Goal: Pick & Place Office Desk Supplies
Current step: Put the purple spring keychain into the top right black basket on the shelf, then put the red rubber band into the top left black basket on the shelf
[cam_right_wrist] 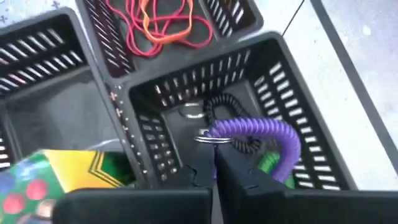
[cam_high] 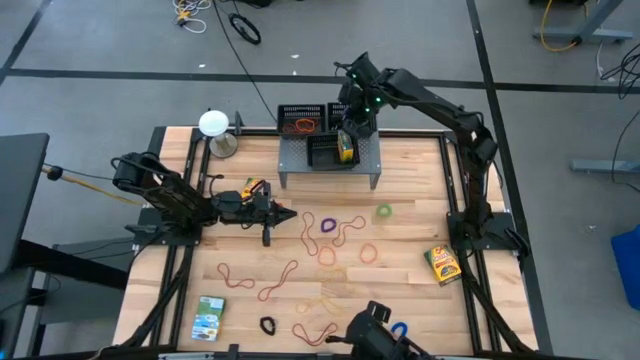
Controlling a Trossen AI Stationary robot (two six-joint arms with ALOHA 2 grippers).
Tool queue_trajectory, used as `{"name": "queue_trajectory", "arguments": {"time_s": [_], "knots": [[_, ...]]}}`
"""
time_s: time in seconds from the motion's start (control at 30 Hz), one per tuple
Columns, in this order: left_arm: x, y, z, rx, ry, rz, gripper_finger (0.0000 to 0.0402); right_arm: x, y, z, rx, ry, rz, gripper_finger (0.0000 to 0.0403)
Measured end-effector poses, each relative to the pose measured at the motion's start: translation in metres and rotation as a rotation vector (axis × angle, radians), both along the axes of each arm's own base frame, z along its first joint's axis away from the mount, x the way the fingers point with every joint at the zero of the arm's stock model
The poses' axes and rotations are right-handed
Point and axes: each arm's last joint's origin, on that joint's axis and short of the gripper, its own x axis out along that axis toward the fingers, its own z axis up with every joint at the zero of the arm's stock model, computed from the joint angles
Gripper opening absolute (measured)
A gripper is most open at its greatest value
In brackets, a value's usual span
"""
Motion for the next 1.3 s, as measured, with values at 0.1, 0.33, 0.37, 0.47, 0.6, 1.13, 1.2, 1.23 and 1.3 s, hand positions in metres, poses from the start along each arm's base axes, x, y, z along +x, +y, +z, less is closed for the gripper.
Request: {"name": "queue_trajectory", "arguments": {"time_s": [0.1, 0.33, 0.37, 0.47, 0.6, 1.13, 1.2, 1.23, 1.3], "knots": [[0.0, 0.0, 0.0, 0.0, 0.0, 0.0, 0.0012, 0.0, 0.0, -0.001, 0.008, 0.004, -0.013, 0.0033], [0.0, 0.0, 0.0, 0.0, 0.0, 0.0, 0.0012, 0.0, -0.001, -0.001, -0.003, 0.009, -0.019, 0.009], [0.0, 0.0, 0.0, 0.0, 0.0, 0.001, 0.0012, 0.0, -0.001, -0.001, -0.005, 0.011, -0.021, 0.0094], [0.0, 0.0, 0.0, 0.0, 0.0, 0.0, 0.0012, 0.0, 0.0, -0.001, -0.006, 0.011, -0.019, 0.0098], [0.0, 0.0, 0.0, 0.0, 0.0, 0.0, 0.0012, -0.005, 0.005, 0.01, -0.027, -0.006, -0.008, 0.0075], [0.0, 0.0, 0.0, 0.0, 0.0, 0.0, 0.0012, -0.037, 0.097, 0.08, -0.099, -0.115, 0.062, 0.0003], [0.0, 0.0, 0.0, 0.0, 0.0, 0.0, 0.0012, -0.038, 0.106, 0.068, -0.1, -0.137, 0.061, 0.0002], [0.0, 0.0, 0.0, 0.0, 0.0, 0.0, 0.0012, -0.04, 0.111, 0.06, -0.099, -0.145, 0.06, 0.0002], [0.0, 0.0, 0.0, 0.0, 0.0, 0.0, 0.0012, -0.044, 0.122, 0.043, -0.106, -0.177, 0.061, 0.0002]]}}
